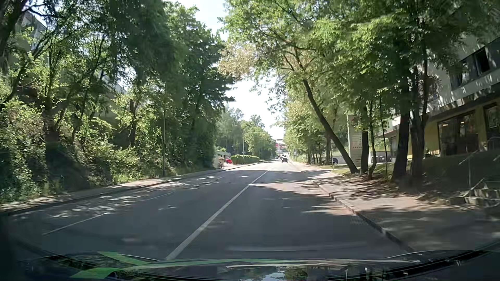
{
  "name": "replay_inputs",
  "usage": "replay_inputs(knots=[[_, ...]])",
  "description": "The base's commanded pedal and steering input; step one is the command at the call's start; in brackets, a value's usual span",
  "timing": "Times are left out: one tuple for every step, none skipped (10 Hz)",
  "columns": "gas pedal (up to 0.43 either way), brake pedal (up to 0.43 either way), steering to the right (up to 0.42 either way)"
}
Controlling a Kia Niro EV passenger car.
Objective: Follow the waypoints while adhering to traffic rules and regulations
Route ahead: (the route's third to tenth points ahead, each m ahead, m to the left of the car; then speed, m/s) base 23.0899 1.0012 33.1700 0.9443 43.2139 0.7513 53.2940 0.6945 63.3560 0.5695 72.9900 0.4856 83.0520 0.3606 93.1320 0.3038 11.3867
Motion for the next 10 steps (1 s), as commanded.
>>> replay_inputs(knots=[[0.228,0.0,0.016],[0.228,0.0,0.016],[0.228,0.0,0.015],[0.228,0.0,0.015],[0.228,0.0,0.014],[0.228,0.0,0.01],[0.228,0.0,0.007],[0.228,0.0,0.006],[0.228,0.0,0.006],[0.228,0.0,0.005]])
